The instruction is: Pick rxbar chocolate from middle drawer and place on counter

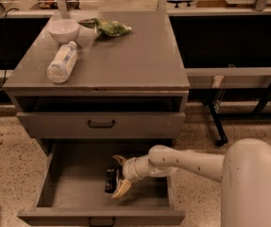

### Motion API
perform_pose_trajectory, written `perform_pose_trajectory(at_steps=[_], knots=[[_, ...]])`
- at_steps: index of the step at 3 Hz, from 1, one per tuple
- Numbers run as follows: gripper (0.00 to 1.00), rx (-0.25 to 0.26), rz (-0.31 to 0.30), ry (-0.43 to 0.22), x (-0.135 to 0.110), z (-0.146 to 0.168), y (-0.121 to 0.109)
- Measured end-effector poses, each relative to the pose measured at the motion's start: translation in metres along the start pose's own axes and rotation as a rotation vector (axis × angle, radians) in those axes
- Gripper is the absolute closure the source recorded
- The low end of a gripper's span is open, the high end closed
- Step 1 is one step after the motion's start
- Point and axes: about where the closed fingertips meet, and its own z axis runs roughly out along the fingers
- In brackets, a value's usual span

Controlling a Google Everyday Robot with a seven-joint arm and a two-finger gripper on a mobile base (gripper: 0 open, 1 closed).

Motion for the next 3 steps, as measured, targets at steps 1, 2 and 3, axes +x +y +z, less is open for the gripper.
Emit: perform_pose_trajectory(at_steps=[1, 2, 3], knots=[[0.18, -0.016, 0.01, 0.011, 0.008, 0.01, 0.006], [0.5, -0.032, 0.026, 0.015, 0.015, 0.017, 0.015], [0.72, -0.038, 0.029, 0.011, 0.017, 0.017, 0.018]])
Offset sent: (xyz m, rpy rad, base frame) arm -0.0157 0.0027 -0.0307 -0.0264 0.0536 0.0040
